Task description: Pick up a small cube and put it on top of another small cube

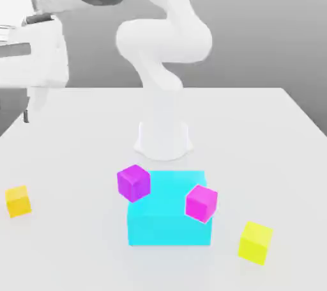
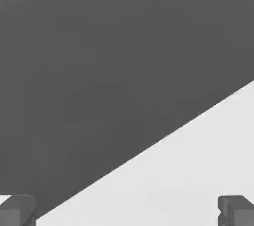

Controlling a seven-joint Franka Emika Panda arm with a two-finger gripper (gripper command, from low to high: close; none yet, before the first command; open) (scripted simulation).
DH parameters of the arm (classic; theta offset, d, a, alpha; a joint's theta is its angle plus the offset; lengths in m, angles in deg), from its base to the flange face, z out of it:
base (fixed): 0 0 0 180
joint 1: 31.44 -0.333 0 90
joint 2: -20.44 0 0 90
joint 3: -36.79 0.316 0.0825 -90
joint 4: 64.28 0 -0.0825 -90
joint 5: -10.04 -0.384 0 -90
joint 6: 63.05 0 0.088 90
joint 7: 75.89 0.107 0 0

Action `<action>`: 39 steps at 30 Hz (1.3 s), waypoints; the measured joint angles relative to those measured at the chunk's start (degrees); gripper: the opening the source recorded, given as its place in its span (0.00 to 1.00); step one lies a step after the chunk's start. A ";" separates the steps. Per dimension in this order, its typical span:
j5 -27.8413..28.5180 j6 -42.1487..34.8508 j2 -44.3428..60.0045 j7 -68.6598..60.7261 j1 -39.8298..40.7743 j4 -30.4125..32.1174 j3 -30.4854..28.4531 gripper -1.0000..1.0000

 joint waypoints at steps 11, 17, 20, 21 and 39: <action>-7.71 10.84 22.62 -1.64 12.10 5.31 -4.90 0.50; -16.50 17.39 31.83 -8.25 19.74 3.15 4.12 0.00; -16.44 17.38 31.83 -8.19 19.76 3.15 4.13 0.00; -16.41 17.37 31.83 -8.16 19.76 3.15 4.13 0.00; -2.23 6.07 15.52 -10.79 -0.79 3.48 13.00 0.00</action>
